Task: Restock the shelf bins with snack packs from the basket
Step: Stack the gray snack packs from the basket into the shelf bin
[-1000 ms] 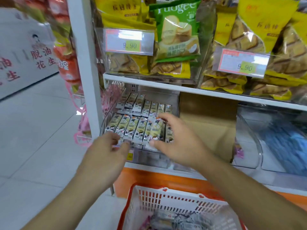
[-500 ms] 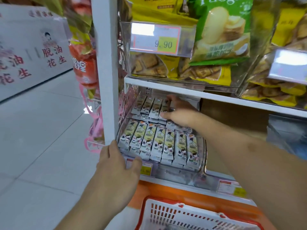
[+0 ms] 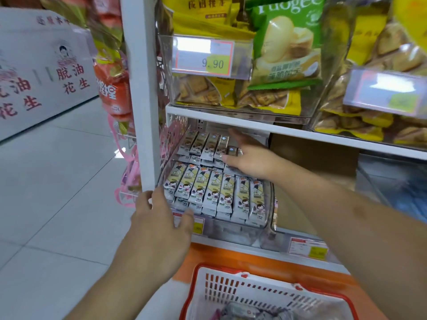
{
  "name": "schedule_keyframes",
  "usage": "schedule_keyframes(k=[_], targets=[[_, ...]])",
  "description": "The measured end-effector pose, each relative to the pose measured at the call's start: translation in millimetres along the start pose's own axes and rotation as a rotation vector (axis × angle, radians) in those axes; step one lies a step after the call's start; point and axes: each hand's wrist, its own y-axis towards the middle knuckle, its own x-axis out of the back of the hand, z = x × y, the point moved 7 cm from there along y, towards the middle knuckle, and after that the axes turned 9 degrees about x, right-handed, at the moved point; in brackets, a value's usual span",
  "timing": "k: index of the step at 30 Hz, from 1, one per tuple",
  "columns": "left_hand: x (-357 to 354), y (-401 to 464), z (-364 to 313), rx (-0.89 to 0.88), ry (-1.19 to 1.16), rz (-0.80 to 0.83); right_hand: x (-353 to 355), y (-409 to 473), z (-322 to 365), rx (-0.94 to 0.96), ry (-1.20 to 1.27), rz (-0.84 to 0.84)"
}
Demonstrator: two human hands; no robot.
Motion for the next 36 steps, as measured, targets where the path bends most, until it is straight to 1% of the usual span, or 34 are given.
schedule_keyframes(k=[2, 4, 8, 11, 14, 16, 18, 21, 24, 25, 27, 30, 33, 36], targets=[[3, -11, -10, -0.070, 0.015, -0.027, 3, -26, 10, 0.058, -0.003, -0.011], [1, -23, -18, -0.135, 0.019, -0.007, 2, -57, 17, 0.105, 0.003, -0.017], [-25, -46, -24, -0.227, 0.064, 0.129, -12, -136, 32, 0.262, 0.001, -0.068], [-65, -62, -16, -0.261, 0.163, 0.236, -34, -196, 28, 0.284, 0.018, -0.077], [-114, -77, 6, -0.341, 0.323, 0.338, -74, -249, -8, 0.183, 0.061, 0.007], [-143, -80, 33, -0.394, 0.427, 0.370, -108, -281, -48, 0.053, 0.100, 0.103], [-166, -74, 71, -0.400, 0.518, 0.359, -145, -309, -94, -0.120, 0.120, 0.238], [-192, -66, 129, -0.286, 0.600, 0.380, -189, -337, -148, -0.293, 0.147, 0.367], [-220, -72, 170, -0.151, 0.592, 0.477, -227, -353, -180, -0.373, 0.162, 0.436], [-227, -74, 175, -0.125, 0.559, 0.496, -238, -357, -188, -0.400, 0.156, 0.441], [-235, -74, 179, -0.117, 0.474, 0.476, -257, -364, -203, -0.474, 0.140, 0.432], [-238, -71, 185, -0.100, 0.432, 0.455, -282, -374, -213, -0.498, 0.094, 0.420], [-240, -71, 186, -0.096, 0.404, 0.435, -295, -384, -224, -0.552, 0.096, 0.330], [-241, -72, 187, -0.074, 0.404, 0.457, -298, -387, -222, -0.581, 0.104, 0.274]])
